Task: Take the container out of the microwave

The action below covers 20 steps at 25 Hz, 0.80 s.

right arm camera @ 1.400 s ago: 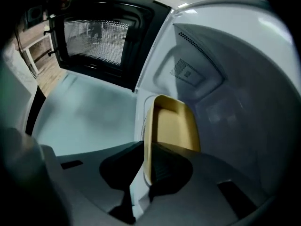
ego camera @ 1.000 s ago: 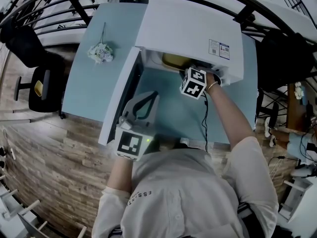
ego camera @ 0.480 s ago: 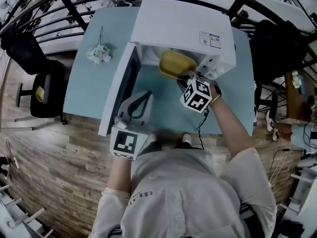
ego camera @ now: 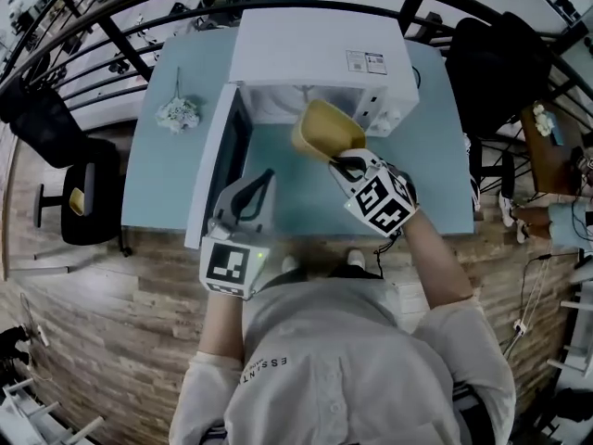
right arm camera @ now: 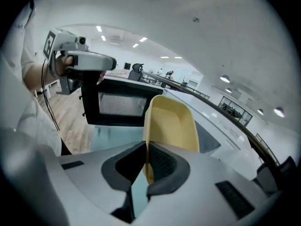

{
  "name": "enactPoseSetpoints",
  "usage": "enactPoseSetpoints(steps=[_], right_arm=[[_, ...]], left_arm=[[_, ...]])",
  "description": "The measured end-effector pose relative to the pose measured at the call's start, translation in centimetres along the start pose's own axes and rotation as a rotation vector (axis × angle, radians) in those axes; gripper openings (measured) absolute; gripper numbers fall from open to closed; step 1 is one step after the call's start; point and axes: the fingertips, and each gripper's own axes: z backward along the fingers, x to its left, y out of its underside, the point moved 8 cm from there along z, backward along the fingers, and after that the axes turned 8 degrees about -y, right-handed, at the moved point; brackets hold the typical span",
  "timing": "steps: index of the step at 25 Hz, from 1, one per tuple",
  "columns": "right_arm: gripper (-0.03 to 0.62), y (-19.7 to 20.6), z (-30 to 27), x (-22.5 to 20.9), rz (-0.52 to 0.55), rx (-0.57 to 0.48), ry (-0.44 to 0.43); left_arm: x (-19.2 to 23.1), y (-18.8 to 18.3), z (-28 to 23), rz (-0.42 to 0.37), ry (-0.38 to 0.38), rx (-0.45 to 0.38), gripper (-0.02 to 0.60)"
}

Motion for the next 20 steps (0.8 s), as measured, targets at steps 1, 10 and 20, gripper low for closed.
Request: enactPoseSetpoints(steps=[1,10,20], right_arm=[[0.035,-0.2,0.7,0.2,-0.028,-0.030,0.015],[0.035,-1.9,6.4,1.9,-0.210,-0.327,0.220],[0.032,-2.3,9.9,3.0,-0.310,-0.563,0.429]], left_arm=[[-0.1,-0.2,0.1,0.006,0.000,0.002,-0.006],[-0.2,-0.9,0.1,-0.028,0.032,-0.029,-0.006],[-0.4,-1.8,0.0,-0.059,0.057,-0.058,-0.006]])
